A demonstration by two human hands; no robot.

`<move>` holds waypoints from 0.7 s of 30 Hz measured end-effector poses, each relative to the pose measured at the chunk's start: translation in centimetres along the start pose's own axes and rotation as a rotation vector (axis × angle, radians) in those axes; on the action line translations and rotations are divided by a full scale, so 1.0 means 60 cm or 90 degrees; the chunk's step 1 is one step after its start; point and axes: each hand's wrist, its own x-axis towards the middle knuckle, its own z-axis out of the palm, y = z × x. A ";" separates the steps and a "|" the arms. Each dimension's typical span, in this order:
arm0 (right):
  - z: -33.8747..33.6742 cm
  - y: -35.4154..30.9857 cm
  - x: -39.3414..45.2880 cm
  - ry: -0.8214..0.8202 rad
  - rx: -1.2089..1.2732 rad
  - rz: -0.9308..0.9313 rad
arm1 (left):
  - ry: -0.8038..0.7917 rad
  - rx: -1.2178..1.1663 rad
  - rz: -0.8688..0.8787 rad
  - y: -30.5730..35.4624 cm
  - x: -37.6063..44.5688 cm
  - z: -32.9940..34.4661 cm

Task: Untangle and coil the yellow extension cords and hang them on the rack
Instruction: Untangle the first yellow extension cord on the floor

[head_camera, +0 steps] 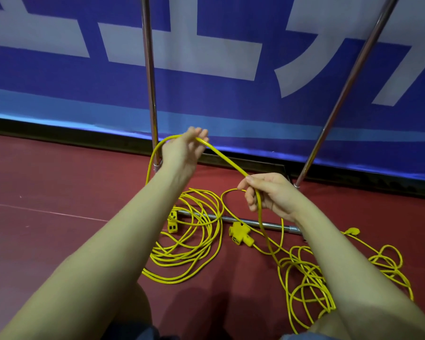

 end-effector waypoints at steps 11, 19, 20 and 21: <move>0.026 -0.026 -0.013 -0.101 0.028 -0.014 | -0.074 0.076 0.074 -0.019 -0.001 0.009; 0.012 -0.014 -0.007 -0.051 -0.005 -0.045 | -0.021 0.077 -0.020 -0.026 0.006 -0.009; 0.013 -0.014 -0.005 -0.043 -0.002 -0.047 | -0.049 0.086 -0.045 -0.031 -0.002 -0.005; 0.016 -0.015 -0.003 -0.038 -0.001 -0.049 | -0.077 0.093 -0.062 -0.036 -0.010 0.000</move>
